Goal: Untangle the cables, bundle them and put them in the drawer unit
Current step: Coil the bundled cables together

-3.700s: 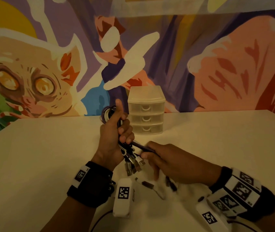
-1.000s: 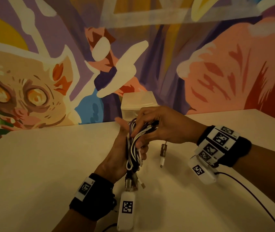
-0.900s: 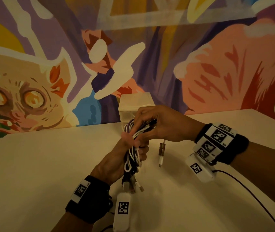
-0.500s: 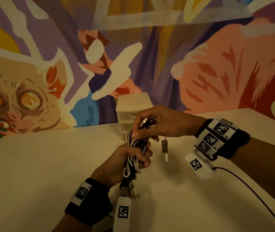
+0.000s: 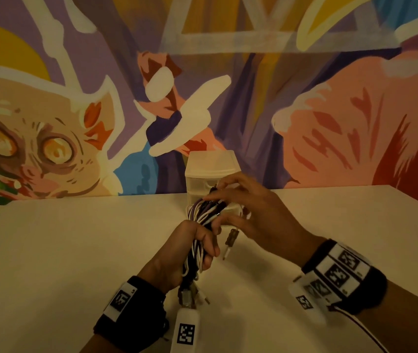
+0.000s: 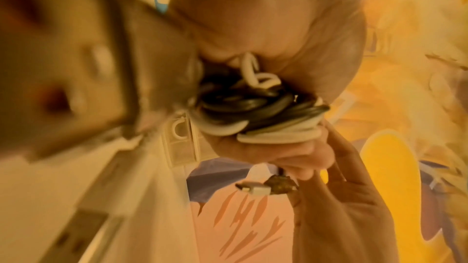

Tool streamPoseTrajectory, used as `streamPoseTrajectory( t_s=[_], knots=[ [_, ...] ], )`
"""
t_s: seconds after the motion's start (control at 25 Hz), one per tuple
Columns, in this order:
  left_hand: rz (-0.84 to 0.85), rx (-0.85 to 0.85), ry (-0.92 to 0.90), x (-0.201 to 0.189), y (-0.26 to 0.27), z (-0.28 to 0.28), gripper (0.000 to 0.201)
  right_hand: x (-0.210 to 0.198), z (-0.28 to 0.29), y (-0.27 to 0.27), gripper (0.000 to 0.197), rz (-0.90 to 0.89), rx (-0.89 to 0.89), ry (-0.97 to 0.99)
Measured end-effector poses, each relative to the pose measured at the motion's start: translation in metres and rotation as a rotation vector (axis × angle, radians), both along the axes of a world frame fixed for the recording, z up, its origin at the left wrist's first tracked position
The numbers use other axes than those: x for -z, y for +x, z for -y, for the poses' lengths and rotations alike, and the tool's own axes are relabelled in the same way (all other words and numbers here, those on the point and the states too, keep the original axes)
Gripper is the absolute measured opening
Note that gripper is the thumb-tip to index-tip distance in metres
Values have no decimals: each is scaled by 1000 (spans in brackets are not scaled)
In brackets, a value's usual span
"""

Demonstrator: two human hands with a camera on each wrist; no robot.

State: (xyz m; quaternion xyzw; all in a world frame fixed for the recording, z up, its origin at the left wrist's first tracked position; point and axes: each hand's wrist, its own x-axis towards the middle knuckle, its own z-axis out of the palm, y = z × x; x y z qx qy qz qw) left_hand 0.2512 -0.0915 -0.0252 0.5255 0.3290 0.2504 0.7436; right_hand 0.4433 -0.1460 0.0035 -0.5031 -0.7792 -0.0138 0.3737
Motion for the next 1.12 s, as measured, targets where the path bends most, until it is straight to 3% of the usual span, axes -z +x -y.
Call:
streamPoseTrajectory(
  t_s=[0.2,0.4,0.52,0.64,0.76,0.84,1.12],
  knots=[
    [-78,-39,-8,-1,-1,3,22,8,-3,7,79,585,155,138],
    [-87,-33,37,-5,0,8,25,13,-3,2,72,666,183,209],
    [-44,-20,46,-3,-2,6,26,16,0,1,59,503,169,201],
    [22,20,157,1,-4,1,16,11,6,-1,45,174,134,61],
    [6,42,223,3,-1,1,50,3,15,3,27,-88,150,-28],
    [-12,46,211,3,2,3,58,0,18,5,19,-291,173,-68],
    [67,-172,192,5,8,2,54,8,16,-10,34,-754,136,-225]
  ],
)
